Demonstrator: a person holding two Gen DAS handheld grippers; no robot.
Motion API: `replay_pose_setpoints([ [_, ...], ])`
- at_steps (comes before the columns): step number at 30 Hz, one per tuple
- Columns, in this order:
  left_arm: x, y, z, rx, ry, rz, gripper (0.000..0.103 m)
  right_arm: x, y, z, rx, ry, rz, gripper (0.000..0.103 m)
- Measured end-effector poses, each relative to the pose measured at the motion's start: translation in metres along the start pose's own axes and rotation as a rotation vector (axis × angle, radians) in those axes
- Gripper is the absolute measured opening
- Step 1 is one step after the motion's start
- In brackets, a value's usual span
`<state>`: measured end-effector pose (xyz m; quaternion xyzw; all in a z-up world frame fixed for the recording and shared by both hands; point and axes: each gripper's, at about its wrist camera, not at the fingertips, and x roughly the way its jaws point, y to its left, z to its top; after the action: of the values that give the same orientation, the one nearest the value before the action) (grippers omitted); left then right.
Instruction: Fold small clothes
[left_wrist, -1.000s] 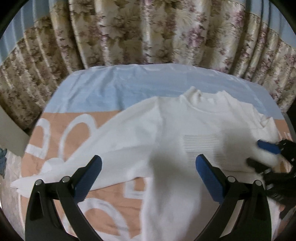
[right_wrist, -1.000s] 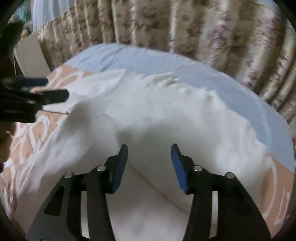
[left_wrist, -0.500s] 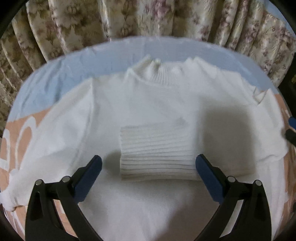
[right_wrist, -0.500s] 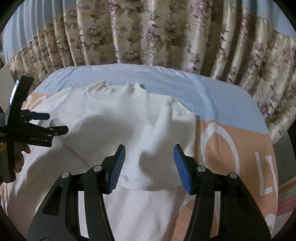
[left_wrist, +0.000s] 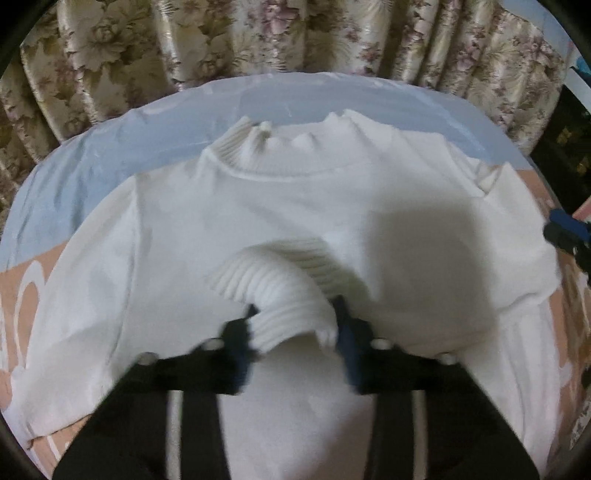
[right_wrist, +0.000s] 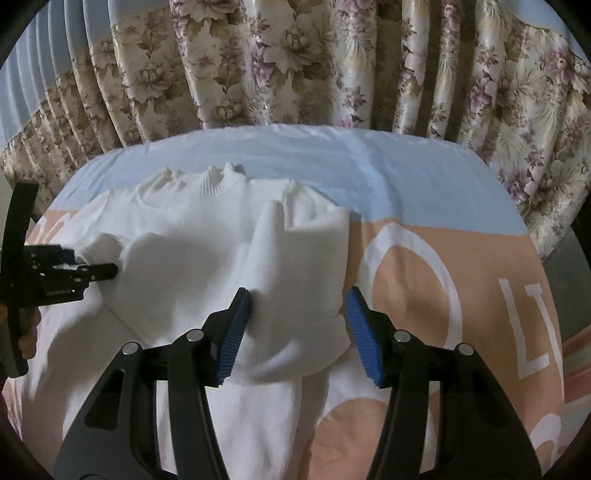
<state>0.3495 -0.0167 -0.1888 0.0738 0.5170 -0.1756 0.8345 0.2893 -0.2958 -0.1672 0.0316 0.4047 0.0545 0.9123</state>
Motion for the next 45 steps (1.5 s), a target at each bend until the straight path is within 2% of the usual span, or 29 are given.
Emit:
replay_pose_setpoints([
  [4,-0.002,0.004,0.001,-0.003,-0.009,0.0,0.021,0.008,-0.02,0.014,0.069,0.022,0.03,0.055],
  [7,-0.003,0.015,0.001,-0.038,-0.016,0.0,0.02,0.035,-0.023,0.016,0.038,0.116,0.015,0.053],
  [8,-0.002,0.017,0.001,-0.047,-0.013,-0.011,0.02,0.042,-0.023,0.016,0.03,0.139,0.022,0.044],
  [11,-0.003,0.014,-0.001,-0.026,-0.023,0.006,0.02,0.06,-0.014,0.012,-0.005,0.192,0.05,0.026],
  [14,-0.004,0.01,0.0,0.001,-0.039,0.036,0.019,0.063,-0.008,0.013,-0.043,0.181,0.034,0.01],
  [15,-0.005,0.012,0.002,-0.005,-0.052,0.046,0.017,0.059,-0.009,0.016,-0.034,0.16,0.043,0.009],
  [16,-0.008,0.016,0.004,-0.013,-0.067,0.056,0.014,0.053,-0.01,0.019,-0.023,0.12,0.043,0.008],
  [20,-0.027,0.037,0.016,-0.062,-0.159,0.112,0.013,0.039,-0.016,0.027,0.048,-0.012,0.071,0.008],
  [23,-0.041,0.06,0.018,-0.107,-0.206,0.141,0.013,0.044,-0.007,0.029,0.048,-0.04,0.095,0.008],
  [26,-0.042,0.079,0.006,-0.146,-0.198,0.144,0.013,0.061,0.011,0.026,-0.005,0.001,0.105,0.008],
  [28,-0.032,0.086,-0.006,-0.166,-0.151,0.137,0.013,0.075,0.02,0.022,-0.041,0.053,0.091,0.008],
  [30,-0.019,0.089,-0.018,-0.185,-0.114,0.124,0.014,0.079,0.022,0.02,-0.046,0.069,0.087,0.008],
  [33,-0.022,0.086,-0.021,-0.17,-0.124,0.143,0.018,0.078,0.02,0.025,-0.05,0.108,0.085,0.009],
  [35,-0.026,0.084,-0.018,-0.162,-0.114,0.155,0.024,0.066,0.017,0.032,-0.043,0.103,0.106,0.019],
  [36,-0.029,0.082,-0.017,-0.152,-0.114,0.164,0.031,0.058,0.014,0.037,-0.028,0.089,0.125,0.02],
  [38,-0.042,0.082,-0.013,-0.129,-0.152,0.181,0.038,0.047,0.001,0.047,0.011,0.058,0.139,0.028],
  [40,-0.048,0.085,-0.006,-0.128,-0.164,0.175,0.057,0.055,-0.014,0.062,0.054,0.087,0.123,0.036],
  [42,-0.045,0.09,0.003,-0.136,-0.148,0.161,0.061,0.076,-0.02,0.074,0.06,0.147,0.102,0.036],
  [45,-0.025,0.096,0.017,-0.137,-0.086,0.148,0.06,0.104,-0.022,0.077,0.058,0.211,0.086,0.032],
])
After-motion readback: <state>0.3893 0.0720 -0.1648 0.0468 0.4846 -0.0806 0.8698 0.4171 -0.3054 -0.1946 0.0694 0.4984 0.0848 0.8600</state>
